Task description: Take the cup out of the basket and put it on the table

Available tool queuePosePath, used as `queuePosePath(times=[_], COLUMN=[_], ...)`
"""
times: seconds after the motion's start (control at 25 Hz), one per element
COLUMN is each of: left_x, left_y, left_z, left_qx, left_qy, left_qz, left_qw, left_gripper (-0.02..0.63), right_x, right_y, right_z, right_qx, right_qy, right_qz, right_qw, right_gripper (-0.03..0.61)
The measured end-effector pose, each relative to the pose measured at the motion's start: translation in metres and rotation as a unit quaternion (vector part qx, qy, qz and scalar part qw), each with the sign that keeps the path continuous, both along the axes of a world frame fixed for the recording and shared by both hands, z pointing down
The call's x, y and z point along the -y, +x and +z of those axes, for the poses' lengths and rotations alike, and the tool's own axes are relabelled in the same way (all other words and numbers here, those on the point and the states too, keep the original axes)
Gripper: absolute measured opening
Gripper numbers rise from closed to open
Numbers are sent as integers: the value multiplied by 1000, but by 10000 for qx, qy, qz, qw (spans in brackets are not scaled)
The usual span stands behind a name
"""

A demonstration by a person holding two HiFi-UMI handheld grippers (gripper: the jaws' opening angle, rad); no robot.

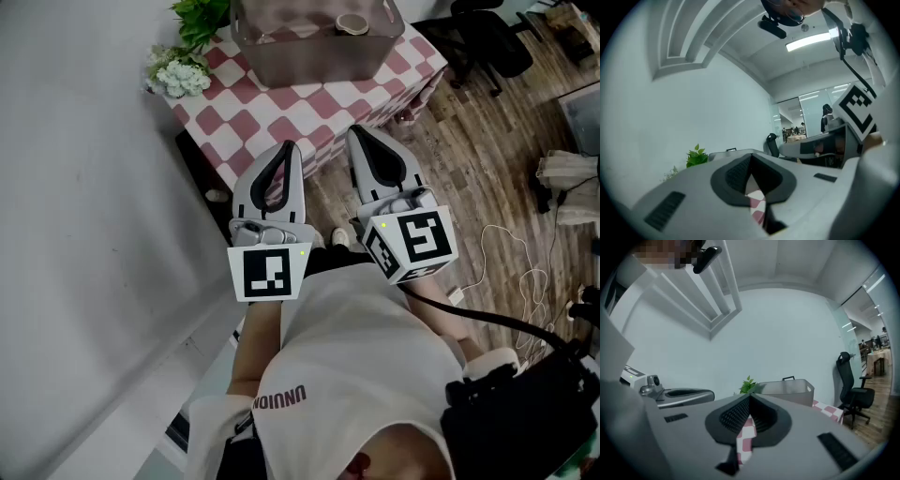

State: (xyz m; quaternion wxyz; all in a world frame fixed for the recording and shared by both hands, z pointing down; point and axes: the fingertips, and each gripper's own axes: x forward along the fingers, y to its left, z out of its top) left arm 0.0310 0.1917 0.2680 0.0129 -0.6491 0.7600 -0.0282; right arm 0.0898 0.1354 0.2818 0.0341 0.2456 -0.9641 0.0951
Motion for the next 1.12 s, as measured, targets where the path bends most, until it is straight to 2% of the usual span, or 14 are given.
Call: queuePosePath(times=[0.6,1.12], left_x=[3,-9], left_y=[-2,-10], left_z=[0,12], left_qx=[18,-228], left_qy=[-7,-81], left_qz=[49,113], left_qw=[10000,9996], left_gripper=[12,12], right_x=[2,-6], right_y=[-4,-5], right_z=[3,3], right_qx=[-18,-64], right_qy=[-59,30], right_qz=[20,301], right_qw=[10000,9995], right_gripper=[18,18])
